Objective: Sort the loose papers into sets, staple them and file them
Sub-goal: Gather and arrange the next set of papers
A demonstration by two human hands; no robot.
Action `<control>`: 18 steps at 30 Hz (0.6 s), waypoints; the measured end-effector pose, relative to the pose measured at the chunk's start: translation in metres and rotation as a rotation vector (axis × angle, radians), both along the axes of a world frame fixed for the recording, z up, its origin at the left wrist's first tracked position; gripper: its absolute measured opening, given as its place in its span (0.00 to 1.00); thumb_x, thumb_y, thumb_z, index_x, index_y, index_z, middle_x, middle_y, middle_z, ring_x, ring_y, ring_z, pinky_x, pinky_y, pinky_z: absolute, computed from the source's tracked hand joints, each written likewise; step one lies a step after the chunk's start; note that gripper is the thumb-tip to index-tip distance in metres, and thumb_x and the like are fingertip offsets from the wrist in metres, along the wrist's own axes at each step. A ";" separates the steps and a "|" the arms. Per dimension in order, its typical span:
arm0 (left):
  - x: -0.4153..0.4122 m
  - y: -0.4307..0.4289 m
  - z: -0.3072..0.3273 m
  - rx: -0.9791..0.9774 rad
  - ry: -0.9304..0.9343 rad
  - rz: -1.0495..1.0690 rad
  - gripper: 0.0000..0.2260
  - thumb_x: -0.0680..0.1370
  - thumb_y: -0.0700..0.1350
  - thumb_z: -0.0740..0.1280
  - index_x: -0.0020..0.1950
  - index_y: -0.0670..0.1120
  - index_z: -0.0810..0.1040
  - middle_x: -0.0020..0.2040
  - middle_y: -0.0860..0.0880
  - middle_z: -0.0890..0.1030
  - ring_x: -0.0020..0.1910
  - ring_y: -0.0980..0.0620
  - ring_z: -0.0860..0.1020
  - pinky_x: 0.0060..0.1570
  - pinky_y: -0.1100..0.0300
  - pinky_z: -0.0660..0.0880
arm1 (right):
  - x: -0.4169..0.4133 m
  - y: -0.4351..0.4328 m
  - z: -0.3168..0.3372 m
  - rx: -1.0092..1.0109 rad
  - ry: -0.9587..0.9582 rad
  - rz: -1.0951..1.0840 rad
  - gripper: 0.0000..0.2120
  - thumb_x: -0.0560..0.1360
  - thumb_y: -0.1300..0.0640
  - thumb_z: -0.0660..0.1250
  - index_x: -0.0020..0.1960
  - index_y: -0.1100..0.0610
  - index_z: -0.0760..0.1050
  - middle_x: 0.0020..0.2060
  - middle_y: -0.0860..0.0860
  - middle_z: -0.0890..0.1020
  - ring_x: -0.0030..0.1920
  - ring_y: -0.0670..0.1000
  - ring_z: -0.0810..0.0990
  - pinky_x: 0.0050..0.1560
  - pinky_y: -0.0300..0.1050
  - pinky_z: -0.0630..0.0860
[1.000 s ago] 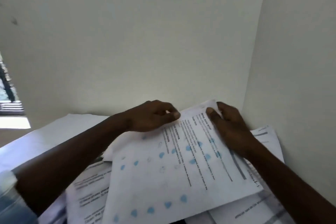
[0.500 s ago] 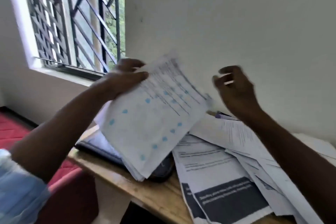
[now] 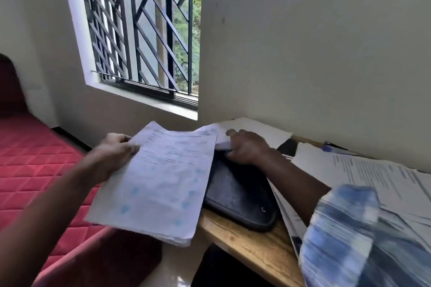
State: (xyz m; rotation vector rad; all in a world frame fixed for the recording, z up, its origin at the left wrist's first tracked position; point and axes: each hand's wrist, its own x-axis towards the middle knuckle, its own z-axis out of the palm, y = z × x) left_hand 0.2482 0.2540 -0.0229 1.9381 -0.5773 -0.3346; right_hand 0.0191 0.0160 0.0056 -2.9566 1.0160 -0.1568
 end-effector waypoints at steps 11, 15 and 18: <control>-0.022 -0.010 0.020 0.080 -0.059 -0.029 0.07 0.77 0.38 0.71 0.53 0.47 0.79 0.50 0.40 0.84 0.46 0.39 0.84 0.40 0.52 0.80 | -0.056 -0.040 0.036 -0.328 -0.287 -0.181 0.13 0.76 0.57 0.67 0.60 0.53 0.80 0.52 0.57 0.83 0.53 0.62 0.83 0.44 0.46 0.68; -0.038 -0.043 0.031 0.117 -0.152 -0.069 0.09 0.76 0.40 0.71 0.54 0.48 0.79 0.49 0.44 0.83 0.47 0.43 0.82 0.43 0.53 0.79 | -0.096 -0.048 0.050 -0.395 -0.515 -0.245 0.14 0.78 0.59 0.65 0.61 0.52 0.82 0.48 0.59 0.85 0.50 0.64 0.83 0.42 0.46 0.66; -0.055 -0.081 0.037 0.162 -0.231 -0.129 0.08 0.75 0.42 0.71 0.53 0.50 0.79 0.49 0.47 0.82 0.47 0.46 0.80 0.42 0.56 0.76 | -0.126 -0.046 0.041 -0.462 -0.599 -0.187 0.18 0.76 0.62 0.66 0.64 0.50 0.81 0.46 0.58 0.86 0.47 0.64 0.83 0.40 0.48 0.67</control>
